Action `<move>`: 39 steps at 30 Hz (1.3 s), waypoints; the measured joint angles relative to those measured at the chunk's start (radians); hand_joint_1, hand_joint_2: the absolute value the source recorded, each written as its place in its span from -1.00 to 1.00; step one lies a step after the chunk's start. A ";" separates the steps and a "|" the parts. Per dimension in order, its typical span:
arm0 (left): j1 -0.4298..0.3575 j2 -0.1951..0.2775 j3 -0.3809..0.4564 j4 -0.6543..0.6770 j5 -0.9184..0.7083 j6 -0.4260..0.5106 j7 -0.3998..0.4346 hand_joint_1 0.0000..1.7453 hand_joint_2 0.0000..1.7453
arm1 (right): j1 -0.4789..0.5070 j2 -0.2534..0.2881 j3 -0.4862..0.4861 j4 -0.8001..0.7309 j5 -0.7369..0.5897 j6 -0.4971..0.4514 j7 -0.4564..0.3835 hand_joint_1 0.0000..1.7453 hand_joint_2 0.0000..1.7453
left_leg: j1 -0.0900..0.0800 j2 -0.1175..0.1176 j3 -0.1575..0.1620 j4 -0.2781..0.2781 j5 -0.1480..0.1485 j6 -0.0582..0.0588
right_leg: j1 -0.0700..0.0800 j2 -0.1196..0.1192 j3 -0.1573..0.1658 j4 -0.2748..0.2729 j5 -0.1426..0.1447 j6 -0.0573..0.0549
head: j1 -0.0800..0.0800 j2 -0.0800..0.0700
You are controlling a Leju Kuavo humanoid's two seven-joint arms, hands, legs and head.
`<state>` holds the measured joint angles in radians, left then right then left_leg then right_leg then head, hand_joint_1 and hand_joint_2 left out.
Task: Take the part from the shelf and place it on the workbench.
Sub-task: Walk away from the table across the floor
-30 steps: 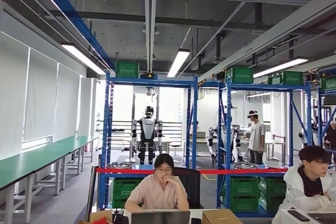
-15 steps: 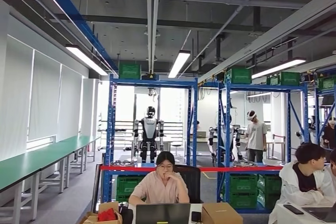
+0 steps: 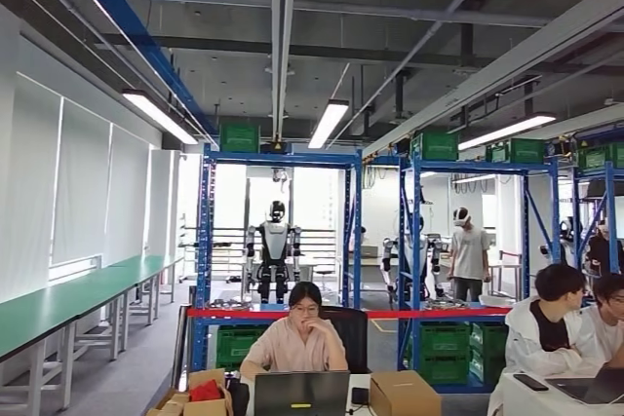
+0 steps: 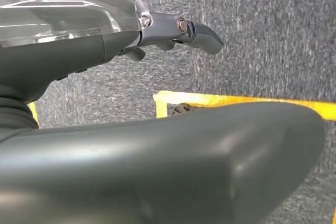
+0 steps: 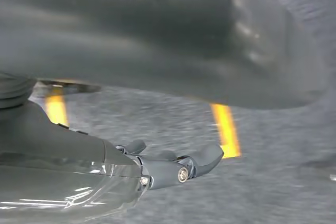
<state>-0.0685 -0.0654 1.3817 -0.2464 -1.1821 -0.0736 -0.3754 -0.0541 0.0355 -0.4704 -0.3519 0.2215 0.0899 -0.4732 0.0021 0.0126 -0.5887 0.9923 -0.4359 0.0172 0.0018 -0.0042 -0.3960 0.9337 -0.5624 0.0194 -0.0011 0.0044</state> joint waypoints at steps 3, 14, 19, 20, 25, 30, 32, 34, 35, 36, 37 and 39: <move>0.002 0.001 0.000 0.000 -0.004 0.000 0.002 -1.00 -1.00 | 0.008 -0.004 -0.027 0.047 0.008 -0.041 0.060 -1.00 -1.00 | 0.002 -0.003 -0.019 0.019 -0.024 -0.017 | -0.002 -0.005 -0.021 -0.013 0.017 -0.021 | 0.000 0.000; 0.000 0.003 0.000 -0.003 -0.013 -0.002 0.002 -1.00 -1.00 | 0.020 -0.006 -0.101 0.103 0.032 -0.121 0.187 -1.00 -1.00 | 0.004 -0.006 0.158 0.019 -0.138 -0.017 | 0.010 -0.019 -0.211 0.073 0.108 -0.025 | 0.000 -0.001; 0.000 0.002 0.000 -0.004 -0.016 -0.002 0.002 -1.00 -1.00 | 0.024 -0.009 -0.123 0.110 0.051 -0.126 0.208 -1.00 -1.00 | 0.005 0.000 0.146 -0.021 -0.127 0.021 | 0.006 -0.009 -0.242 0.118 0.074 0.006 | 0.000 -0.001; 0.000 0.002 0.000 -0.004 -0.016 -0.002 0.002 -1.00 -1.00 | 0.024 -0.010 -0.126 0.112 0.054 -0.126 0.209 -1.00 -1.00 | 0.006 0.002 0.133 -0.020 -0.115 0.027 | 0.003 -0.005 -0.254 0.164 0.023 0.012 | 0.000 -0.001; -0.001 0.002 0.000 -0.005 -0.020 -0.002 0.002 -1.00 -1.00 | 0.023 -0.007 -0.132 0.117 0.073 -0.125 0.214 -1.00 -1.00 | 0.003 0.002 0.049 -0.008 -0.057 0.028 | -0.004 -0.003 -0.242 0.347 -0.040 0.024 | 0.000 -0.001; -0.003 0.002 0.000 -0.005 -0.026 -0.002 0.002 -1.00 -1.00 | 0.011 -0.004 -0.138 0.122 0.092 -0.133 0.293 -1.00 -1.00 | -0.001 0.001 0.003 0.000 -0.009 0.010 | 0.003 0.008 0.009 0.009 -0.004 -0.001 | 0.000 0.000; -0.006 0.002 0.000 -0.005 -0.029 -0.002 0.002 -1.00 -1.00 | 0.008 -0.001 -0.141 0.127 0.101 -0.142 0.354 -1.00 -1.00 | 0.001 0.001 -0.005 0.001 0.004 -0.002 | 0.004 0.005 0.012 -0.017 0.000 -0.015 | 0.000 0.000; -0.004 0.002 0.000 -0.005 -0.033 -0.002 0.002 -1.00 -1.00 | 0.008 0.003 -0.145 0.131 0.110 -0.150 0.411 -1.00 -1.00 | 0.004 -0.002 -0.020 0.031 -0.040 -0.011 | 0.003 -0.001 -0.010 -0.017 0.021 -0.033 | 0.000 0.000; -0.004 0.002 0.000 -0.005 -0.034 -0.003 0.002 -1.00 -1.00 | 0.009 0.006 -0.148 0.133 0.114 -0.153 0.435 -1.00 -1.00 | 0.005 -0.003 -0.033 0.072 -0.087 -0.015 | 0.002 -0.004 -0.024 -0.017 0.031 -0.041 | 0.000 -0.001; -0.003 0.001 -0.001 -0.005 -0.035 -0.003 0.002 -1.00 -1.00 | 0.010 0.008 -0.151 0.134 0.119 -0.155 0.456 -1.00 -0.50 | 0.006 -0.004 -0.049 0.131 -0.139 -0.018 | 0.004 -0.005 -0.040 -0.015 0.041 -0.046 | 0.000 -0.001; -0.004 0.001 -0.001 -0.005 -0.036 -0.003 0.003 -1.00 -1.00 | 0.011 0.010 -0.153 0.135 0.124 -0.156 0.475 -1.00 0.00 | 0.006 -0.004 -0.065 0.199 -0.177 -0.020 | 0.006 -0.006 -0.056 -0.013 0.051 -0.048 | 0.000 -0.001; -0.005 0.001 -0.001 -0.005 -0.034 -0.006 0.006 -1.00 -1.00 | 0.013 0.016 -0.155 0.137 0.134 -0.154 0.501 -1.00 1.00 | 0.006 -0.004 -0.074 0.295 -0.179 -0.022 | 0.010 -0.008 -0.089 -0.008 0.072 -0.048 | 0.000 -0.001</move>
<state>-0.0731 -0.0649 1.3809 -0.2510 -1.2157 -0.0793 -0.3695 -0.0412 0.0511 -0.6257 -0.2151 0.3560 -0.0640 0.0275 0.0080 0.0086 -0.6626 1.2875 -0.6151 -0.0048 0.0116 -0.0124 -0.4852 0.9255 -0.4901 -0.0288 -0.0011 0.0035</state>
